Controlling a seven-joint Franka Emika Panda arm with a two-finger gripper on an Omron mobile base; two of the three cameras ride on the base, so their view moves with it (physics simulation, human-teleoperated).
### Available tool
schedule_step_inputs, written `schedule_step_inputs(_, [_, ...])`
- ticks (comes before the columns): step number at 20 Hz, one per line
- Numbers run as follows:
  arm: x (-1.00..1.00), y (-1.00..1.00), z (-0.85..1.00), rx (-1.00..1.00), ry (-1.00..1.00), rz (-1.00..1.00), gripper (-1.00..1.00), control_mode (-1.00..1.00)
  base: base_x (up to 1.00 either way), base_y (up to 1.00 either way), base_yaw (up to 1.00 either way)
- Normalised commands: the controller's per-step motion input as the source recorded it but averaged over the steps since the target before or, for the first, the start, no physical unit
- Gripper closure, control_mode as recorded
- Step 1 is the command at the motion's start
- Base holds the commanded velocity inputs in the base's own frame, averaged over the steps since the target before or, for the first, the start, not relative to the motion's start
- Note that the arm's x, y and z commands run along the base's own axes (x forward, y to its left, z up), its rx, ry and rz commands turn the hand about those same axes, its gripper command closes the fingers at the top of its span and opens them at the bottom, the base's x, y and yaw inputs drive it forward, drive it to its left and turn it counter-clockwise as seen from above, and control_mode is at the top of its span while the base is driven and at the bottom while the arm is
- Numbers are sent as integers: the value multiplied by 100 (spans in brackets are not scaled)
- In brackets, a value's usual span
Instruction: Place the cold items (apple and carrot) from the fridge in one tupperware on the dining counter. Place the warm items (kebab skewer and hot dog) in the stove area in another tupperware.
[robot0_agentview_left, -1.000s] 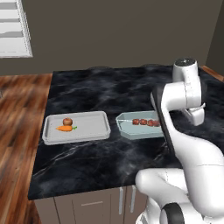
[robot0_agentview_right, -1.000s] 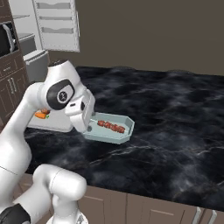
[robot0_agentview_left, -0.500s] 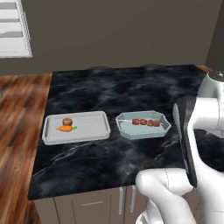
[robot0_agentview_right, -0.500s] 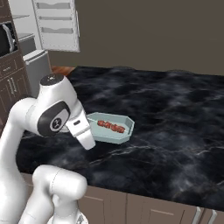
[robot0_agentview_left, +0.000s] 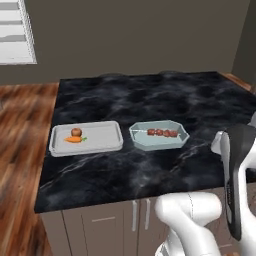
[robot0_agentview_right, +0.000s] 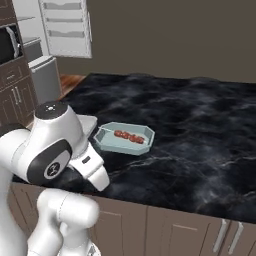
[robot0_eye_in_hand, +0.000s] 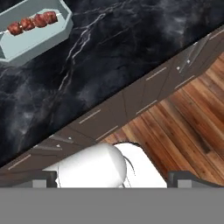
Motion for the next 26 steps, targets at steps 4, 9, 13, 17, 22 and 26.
schedule_step_inputs(4, [0,0,0,0,0,0,-100,100,-40,-4,-8])
schedule_step_inputs(9, [0,0,0,0,0,0,-100,100,-42,-35,-95])
schedule_step_inputs(13, [0,0,0,0,0,0,-100,100,-20,-36,-100])
schedule_step_inputs(17, [0,0,0,0,0,0,-100,100,-5,-39,-100])
schedule_step_inputs(22, [0,0,0,0,0,0,-100,100,9,-47,-95])
schedule_step_inputs(26, [0,0,0,0,0,0,-100,100,46,-48,-73])
